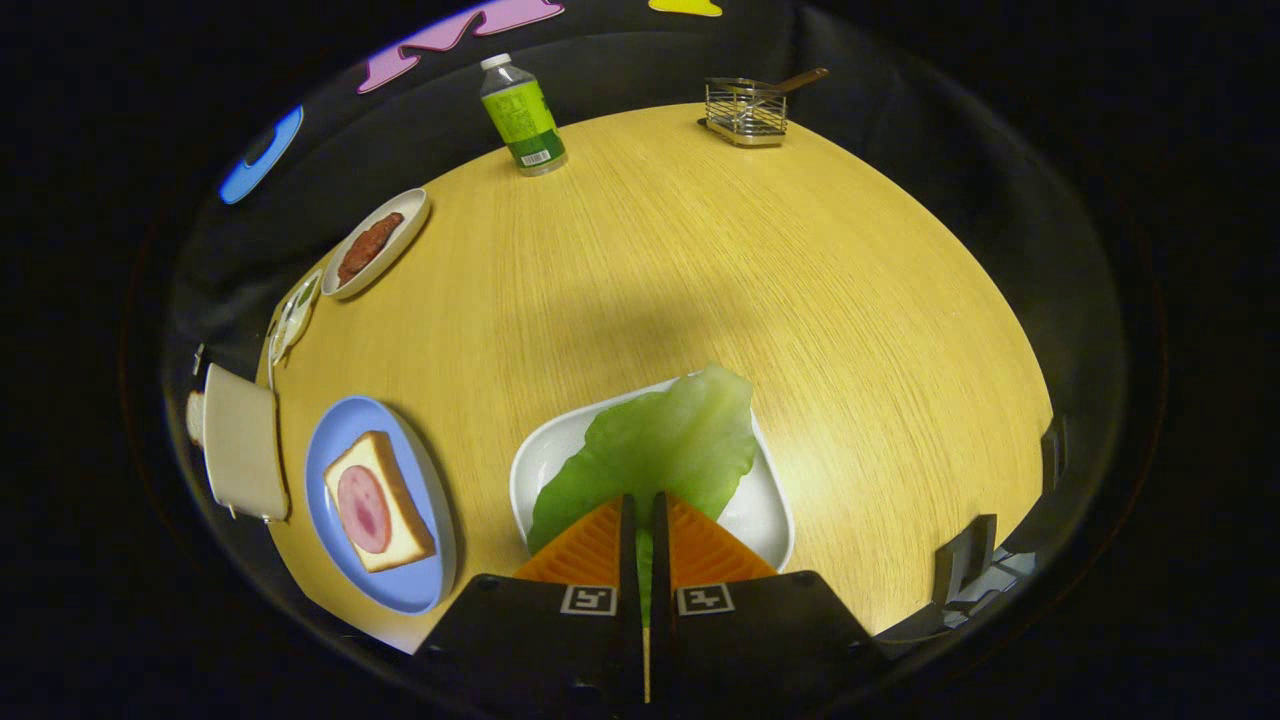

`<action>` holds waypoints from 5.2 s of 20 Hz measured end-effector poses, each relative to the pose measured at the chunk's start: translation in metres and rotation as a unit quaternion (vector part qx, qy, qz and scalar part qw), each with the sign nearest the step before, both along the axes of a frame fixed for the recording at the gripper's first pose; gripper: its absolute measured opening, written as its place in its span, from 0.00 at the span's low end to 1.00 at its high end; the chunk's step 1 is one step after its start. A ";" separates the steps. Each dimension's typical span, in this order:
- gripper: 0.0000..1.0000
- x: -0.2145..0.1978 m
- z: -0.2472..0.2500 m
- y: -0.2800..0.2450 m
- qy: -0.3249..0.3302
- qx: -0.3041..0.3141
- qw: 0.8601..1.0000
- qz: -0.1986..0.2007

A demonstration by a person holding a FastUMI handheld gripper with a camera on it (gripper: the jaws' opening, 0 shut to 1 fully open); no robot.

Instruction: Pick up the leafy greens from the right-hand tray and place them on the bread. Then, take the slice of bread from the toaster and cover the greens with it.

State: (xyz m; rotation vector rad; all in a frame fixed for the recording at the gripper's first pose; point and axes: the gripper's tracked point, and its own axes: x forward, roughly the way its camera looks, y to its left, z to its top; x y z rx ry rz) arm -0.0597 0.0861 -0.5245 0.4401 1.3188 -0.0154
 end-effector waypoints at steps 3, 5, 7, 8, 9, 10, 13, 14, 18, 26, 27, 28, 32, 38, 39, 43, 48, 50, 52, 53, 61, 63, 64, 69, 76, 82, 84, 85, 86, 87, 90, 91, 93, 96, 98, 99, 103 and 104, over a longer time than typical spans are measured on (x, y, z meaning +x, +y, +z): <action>0.07 0.009 0.030 0.001 -0.032 0.027 0.999 0.023; 0.07 0.015 0.054 0.003 -0.051 0.046 0.996 0.057; 0.07 0.021 0.077 0.006 -0.069 0.057 0.989 0.114; 0.07 0.022 0.087 0.008 -0.076 0.057 0.984 0.152; 0.07 0.024 0.097 0.008 -0.085 0.051 0.977 0.189; 0.07 0.026 0.108 0.012 -0.094 0.052 0.969 0.224; 0.07 0.030 0.144 0.043 -0.105 0.082 0.945 0.300; 0.07 0.032 0.152 0.052 -0.109 0.085 0.936 0.323; 0.07 0.036 0.176 0.094 -0.115 0.100 0.906 0.395; 0.07 0.031 0.170 0.160 -0.086 0.114 0.886 0.442; 0.07 0.032 0.167 0.166 -0.083 0.115 0.888 0.438; 0.07 0.032 0.166 0.172 -0.079 0.120 0.889 0.435; 0.07 0.034 0.158 0.186 -0.064 0.135 0.898 0.413; 0.29 0.040 0.139 0.188 -0.059 0.129 0.908 0.395; 0.30 0.042 0.141 0.187 -0.061 0.128 0.909 0.391; 0.38 0.050 0.153 0.190 -0.079 0.136 0.915 0.373; 0.43 0.074 0.220 0.223 -0.158 0.166 0.905 0.357; 0.50 0.079 0.255 0.247 -0.183 0.188 0.895 0.360; 0.59 0.080 0.289 0.277 -0.198 0.213 0.884 0.366; 0.62 0.083 0.303 0.295 -0.203 0.225 0.881 0.365; 0.70 0.104 0.336 0.421 -0.185 0.239 0.888 0.347; 0.70 0.112 0.331 0.444 -0.171 0.229 0.895 0.343; 0.70 0.115 0.328 0.454 -0.162 0.224 0.898 0.342; 0.70 0.127 0.311 0.495 -0.130 0.197 0.911 0.339; 0.71 0.128 0.259 0.511 -0.099 0.116 0.923 0.354; 0.19 0.124 0.254 0.495 -0.088 0.151 0.928 0.328; 0.18 0.126 0.264 0.493 -0.101 0.180 0.922 0.327; 0.18 0.131 0.272 0.486 -0.116 0.186 0.921 0.322; 0.13 0.134 0.282 0.484 -0.127 0.200 0.918 0.317; 0.13 0.138 0.297 0.480 -0.140 0.216 0.916 0.309; 0.13 0.147 0.329 0.453 -0.180 0.263 0.904 0.285; 0.13 0.147 0.345 0.438 -0.191 0.281 0.899 0.275; 0.13 0.150 0.364 0.406 -0.215 0.307 0.892 0.254; 0.13 0.143 0.378 0.350 -0.238 0.334 0.882 0.232; 0.13 0.136 0.372 0.308 -0.248 0.331 0.884 0.217; 0.13 0.128 0.367 0.288 -0.250 0.328 0.886 0.213; 0.13 0.094 0.329 0.219 -0.234 0.312 0.899 0.199; 0.13 0.087 0.318 0.205 -0.228 0.306 0.904 0.194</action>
